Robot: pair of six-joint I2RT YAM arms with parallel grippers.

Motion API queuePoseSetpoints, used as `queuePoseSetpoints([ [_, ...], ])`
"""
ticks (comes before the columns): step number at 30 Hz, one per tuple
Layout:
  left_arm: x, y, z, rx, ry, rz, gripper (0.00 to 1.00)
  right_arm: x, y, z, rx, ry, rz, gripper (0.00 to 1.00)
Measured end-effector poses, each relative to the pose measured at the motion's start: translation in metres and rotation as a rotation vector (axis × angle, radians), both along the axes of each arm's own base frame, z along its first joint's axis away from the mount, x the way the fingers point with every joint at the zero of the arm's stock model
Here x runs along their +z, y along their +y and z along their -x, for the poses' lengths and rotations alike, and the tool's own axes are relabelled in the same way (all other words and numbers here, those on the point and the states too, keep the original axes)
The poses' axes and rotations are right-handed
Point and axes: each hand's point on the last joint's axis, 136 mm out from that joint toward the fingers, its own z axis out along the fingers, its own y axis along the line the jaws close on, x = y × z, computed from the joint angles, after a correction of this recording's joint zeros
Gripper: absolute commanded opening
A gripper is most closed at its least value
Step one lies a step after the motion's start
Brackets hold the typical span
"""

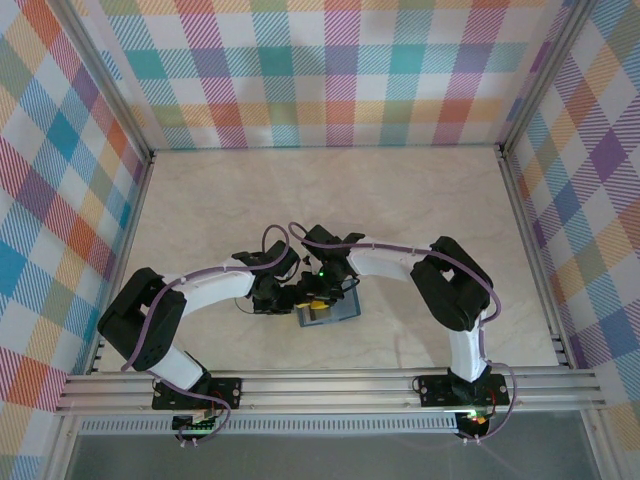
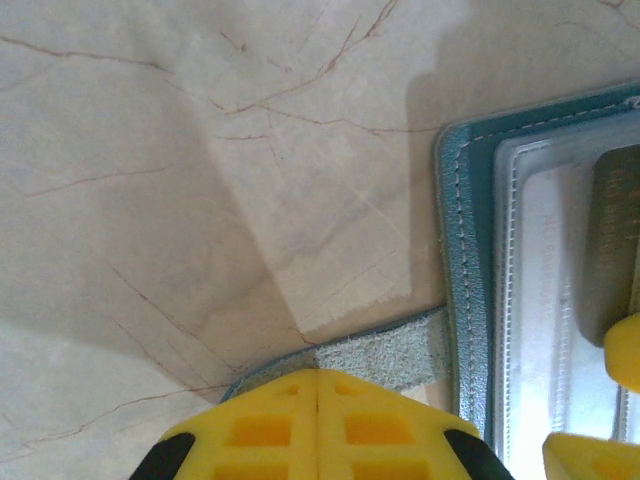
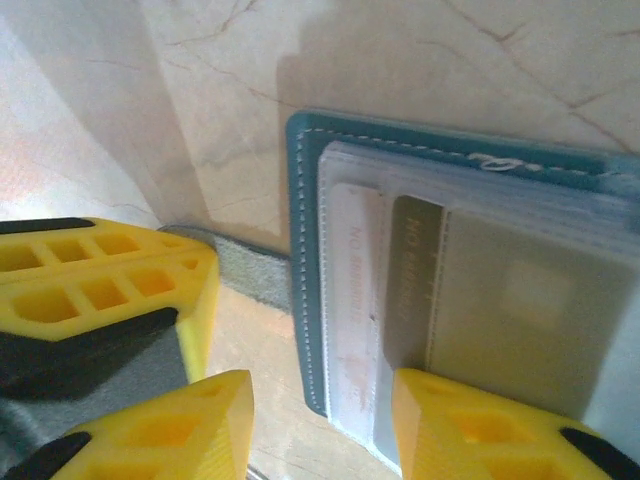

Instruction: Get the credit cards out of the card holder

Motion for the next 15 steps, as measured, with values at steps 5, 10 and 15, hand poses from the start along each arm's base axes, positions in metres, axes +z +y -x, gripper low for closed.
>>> queuePoseSetpoints([
  [5,0.0,0.0,0.0,0.0,0.001,0.002,0.07,0.0,0.002,0.004,0.006,0.016,-0.021,0.43],
  [10,0.0,0.0,0.0,0.0,0.001,0.002,0.07,-0.002,0.0,0.003,0.006,0.013,-0.009,0.44],
  [15,0.0,0.0,0.0,0.0,0.002,0.002,0.07,-0.005,-0.008,0.003,-0.004,0.007,0.039,0.43],
])
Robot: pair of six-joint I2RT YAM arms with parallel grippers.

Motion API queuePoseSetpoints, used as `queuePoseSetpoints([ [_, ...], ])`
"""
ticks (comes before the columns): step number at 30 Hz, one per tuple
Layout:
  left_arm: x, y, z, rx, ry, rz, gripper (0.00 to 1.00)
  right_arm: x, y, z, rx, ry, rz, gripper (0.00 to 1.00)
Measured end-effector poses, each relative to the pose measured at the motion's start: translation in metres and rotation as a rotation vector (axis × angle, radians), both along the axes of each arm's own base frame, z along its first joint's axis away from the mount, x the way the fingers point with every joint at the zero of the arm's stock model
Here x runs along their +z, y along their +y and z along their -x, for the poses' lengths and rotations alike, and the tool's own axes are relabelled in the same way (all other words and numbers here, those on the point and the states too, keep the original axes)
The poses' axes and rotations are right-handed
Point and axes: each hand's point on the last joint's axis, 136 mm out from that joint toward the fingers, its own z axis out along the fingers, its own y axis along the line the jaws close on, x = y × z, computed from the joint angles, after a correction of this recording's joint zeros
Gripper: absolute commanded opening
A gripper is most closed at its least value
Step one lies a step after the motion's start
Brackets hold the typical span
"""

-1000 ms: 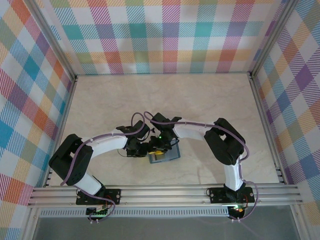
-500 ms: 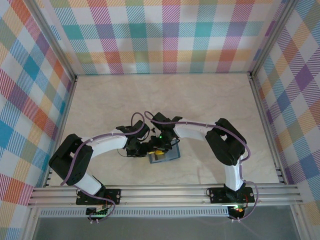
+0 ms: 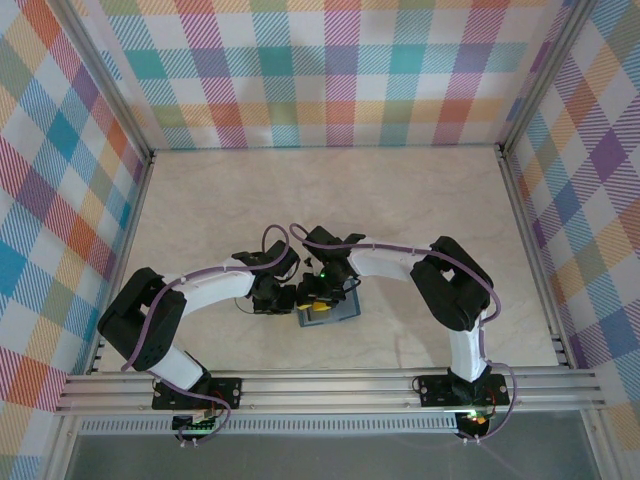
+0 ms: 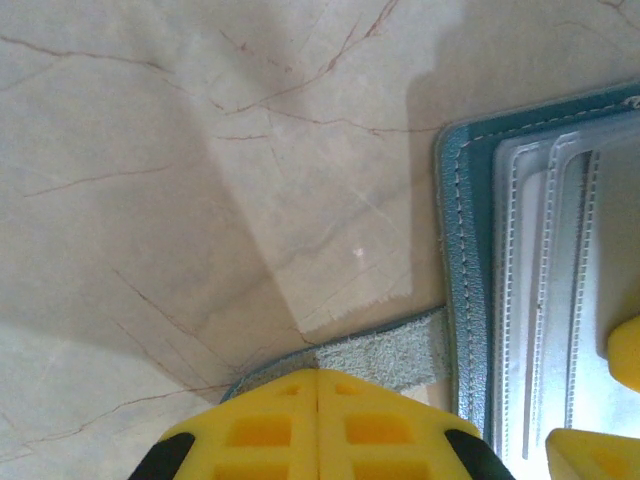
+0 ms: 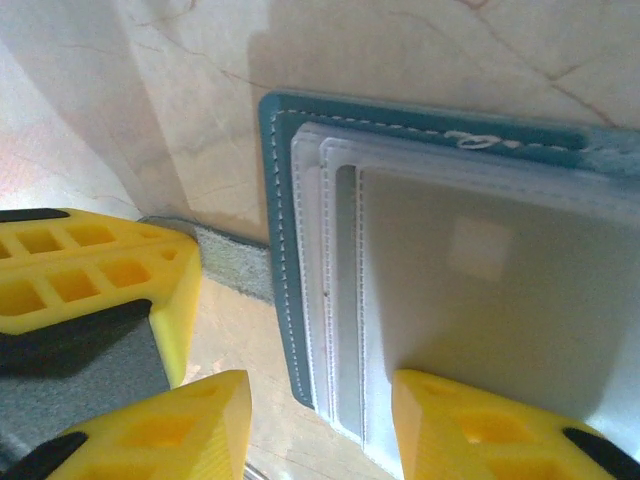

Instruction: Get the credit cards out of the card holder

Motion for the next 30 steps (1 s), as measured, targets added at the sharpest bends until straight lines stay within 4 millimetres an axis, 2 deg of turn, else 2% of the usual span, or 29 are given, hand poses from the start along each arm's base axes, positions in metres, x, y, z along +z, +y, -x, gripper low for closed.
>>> queuePoseSetpoints([
  [10,0.0,0.0,0.0,-0.01,0.0,-0.005,0.07,-0.001,-0.026,-0.008,-0.015,-0.055,0.17,0.44],
  [18,0.0,0.0,0.0,-0.011,-0.001,-0.005,0.07,0.01,-0.042,-0.019,0.014,-0.156,0.331,0.48],
  [30,0.0,0.0,0.0,-0.011,0.004,-0.007,0.07,0.006,-0.067,-0.02,0.032,-0.187,0.465,0.5],
])
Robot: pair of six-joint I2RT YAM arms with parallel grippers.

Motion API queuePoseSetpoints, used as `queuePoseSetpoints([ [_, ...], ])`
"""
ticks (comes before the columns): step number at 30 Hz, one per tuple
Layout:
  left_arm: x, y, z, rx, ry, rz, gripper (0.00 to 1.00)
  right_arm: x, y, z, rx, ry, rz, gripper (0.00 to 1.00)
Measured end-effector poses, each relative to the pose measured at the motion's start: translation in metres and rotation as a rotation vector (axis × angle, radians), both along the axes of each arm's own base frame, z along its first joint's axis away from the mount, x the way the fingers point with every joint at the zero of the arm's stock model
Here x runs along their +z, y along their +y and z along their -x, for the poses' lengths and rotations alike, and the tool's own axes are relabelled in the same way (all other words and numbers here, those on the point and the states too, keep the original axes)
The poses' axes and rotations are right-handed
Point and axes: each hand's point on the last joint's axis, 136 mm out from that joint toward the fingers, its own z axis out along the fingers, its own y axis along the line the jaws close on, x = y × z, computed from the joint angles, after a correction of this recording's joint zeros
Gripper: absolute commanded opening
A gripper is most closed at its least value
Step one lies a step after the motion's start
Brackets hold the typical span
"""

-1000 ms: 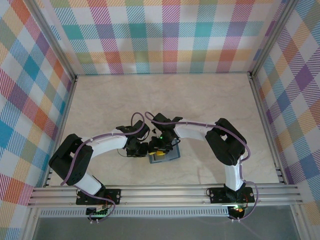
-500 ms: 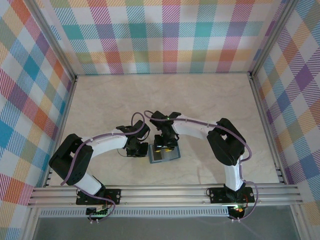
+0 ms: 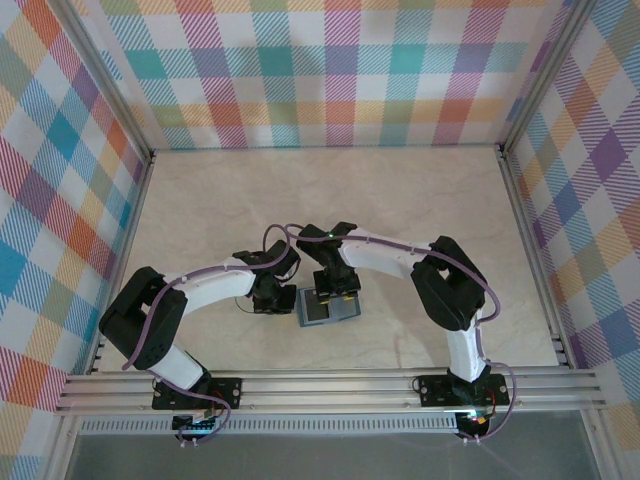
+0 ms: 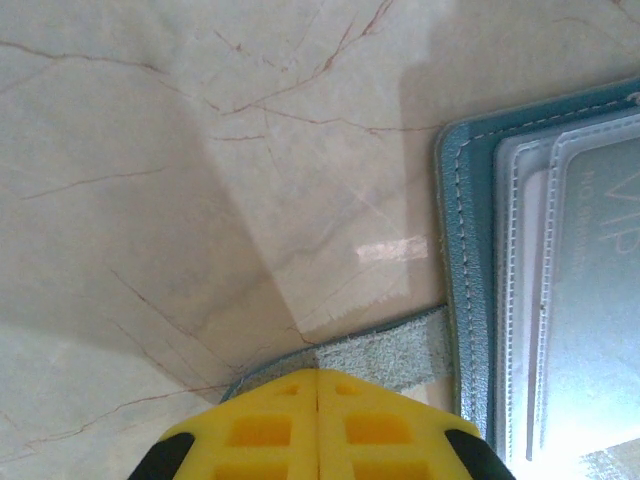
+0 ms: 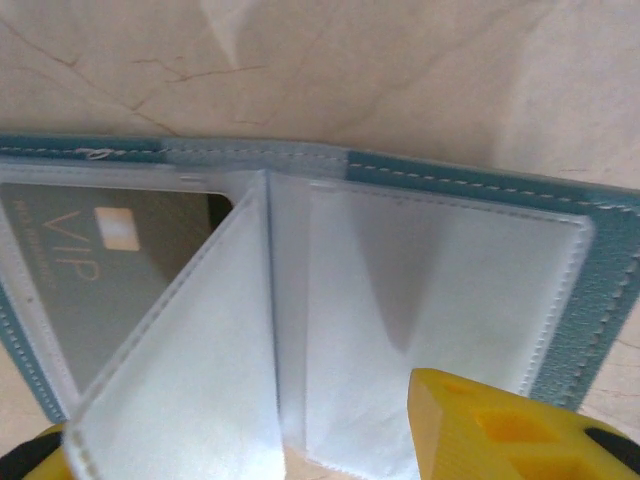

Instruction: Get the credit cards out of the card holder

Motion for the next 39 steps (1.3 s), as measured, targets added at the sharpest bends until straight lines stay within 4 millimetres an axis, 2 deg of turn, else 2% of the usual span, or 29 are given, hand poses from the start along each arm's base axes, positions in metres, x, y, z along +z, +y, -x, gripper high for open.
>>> queuePoseSetpoints([
  [10,0.003,-0.004,-0.005,-0.003,-0.008,0.005,0.07,0.003,-0.028,-0.005,-0.016,-0.044,0.085,0.55],
  [17,0.016,-0.014,-0.018,-0.005,-0.041,0.035,0.08,-0.013,-0.048,0.001,-0.029,-0.014,0.128,0.52],
  [25,0.031,-0.037,-0.025,-0.031,-0.05,0.102,0.08,-0.014,-0.045,0.004,-0.034,-0.013,0.082,0.47],
  [32,0.022,-0.054,-0.018,-0.06,-0.003,0.131,0.07,0.004,-0.037,0.005,-0.035,-0.029,0.005,0.47],
  [39,0.019,-0.058,-0.017,-0.054,0.016,0.147,0.07,0.005,-0.034,0.006,-0.038,-0.012,-0.017,0.47],
])
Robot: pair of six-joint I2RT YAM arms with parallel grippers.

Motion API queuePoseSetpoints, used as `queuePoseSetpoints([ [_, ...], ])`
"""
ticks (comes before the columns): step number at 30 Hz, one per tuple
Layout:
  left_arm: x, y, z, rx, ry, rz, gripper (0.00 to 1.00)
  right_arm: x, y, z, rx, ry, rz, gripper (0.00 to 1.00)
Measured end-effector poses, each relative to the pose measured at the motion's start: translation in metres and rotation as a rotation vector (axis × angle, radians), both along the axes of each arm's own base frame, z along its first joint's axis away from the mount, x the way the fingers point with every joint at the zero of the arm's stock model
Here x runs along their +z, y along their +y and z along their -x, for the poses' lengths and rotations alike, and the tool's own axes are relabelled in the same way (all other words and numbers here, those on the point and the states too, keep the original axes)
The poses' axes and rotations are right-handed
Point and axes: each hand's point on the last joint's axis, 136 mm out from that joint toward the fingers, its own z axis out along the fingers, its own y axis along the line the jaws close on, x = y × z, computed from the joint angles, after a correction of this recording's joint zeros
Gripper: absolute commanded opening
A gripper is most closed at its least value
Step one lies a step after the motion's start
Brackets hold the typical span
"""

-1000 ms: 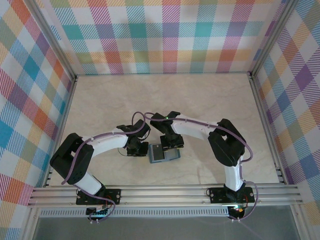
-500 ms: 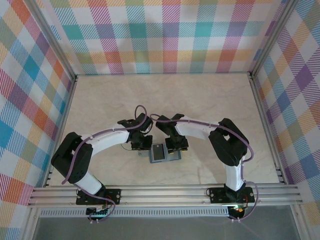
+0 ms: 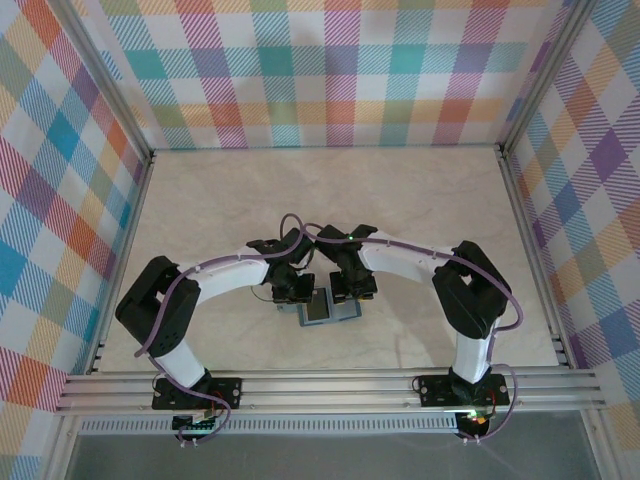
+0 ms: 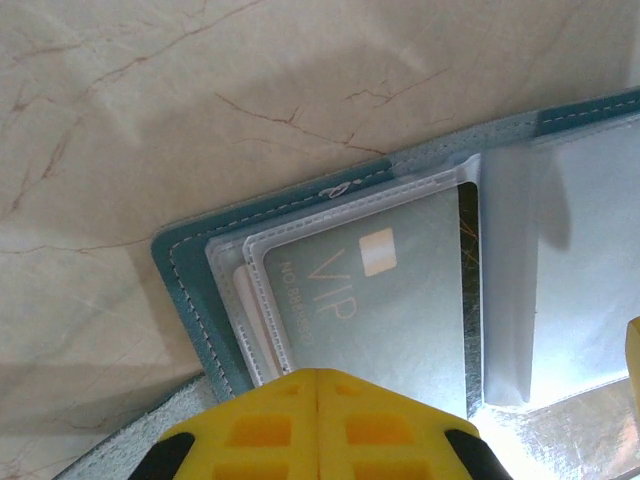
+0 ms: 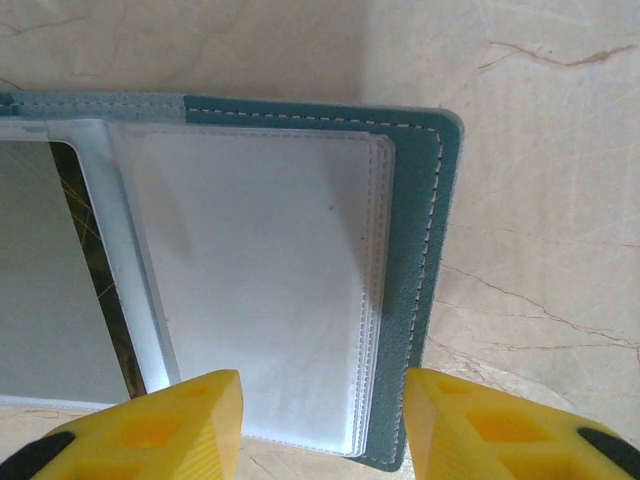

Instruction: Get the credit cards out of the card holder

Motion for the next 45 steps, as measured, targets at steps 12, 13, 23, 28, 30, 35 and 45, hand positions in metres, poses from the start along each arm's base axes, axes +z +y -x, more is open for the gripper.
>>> queuePoseSetpoints([
  [12,-0.004,0.001,0.001,0.017,0.005,0.005,0.06,0.027,0.027,-0.005,0.015,-0.025,-0.149,0.41],
  [13,-0.006,0.002,0.003,0.02,0.009,0.002,0.05,0.028,0.03,-0.005,0.014,-0.025,-0.164,0.4],
  [23,-0.01,0.003,0.006,0.051,0.009,0.026,0.05,0.034,0.062,-0.007,0.003,0.009,-0.325,0.3],
  [28,-0.01,0.003,0.005,0.058,0.008,0.029,0.05,0.021,0.069,-0.008,-0.015,0.046,-0.348,0.23],
  [30,-0.01,0.003,0.005,0.057,0.005,0.029,0.05,0.012,0.072,-0.007,-0.02,0.063,-0.364,0.22],
  [35,-0.011,0.003,0.005,0.056,0.003,0.026,0.05,-0.002,0.073,-0.004,-0.03,0.1,-0.391,0.2],
  [45,-0.011,0.006,0.005,0.051,-0.005,0.011,0.05,-0.016,0.066,-0.002,-0.043,0.112,-0.371,0.23],
])
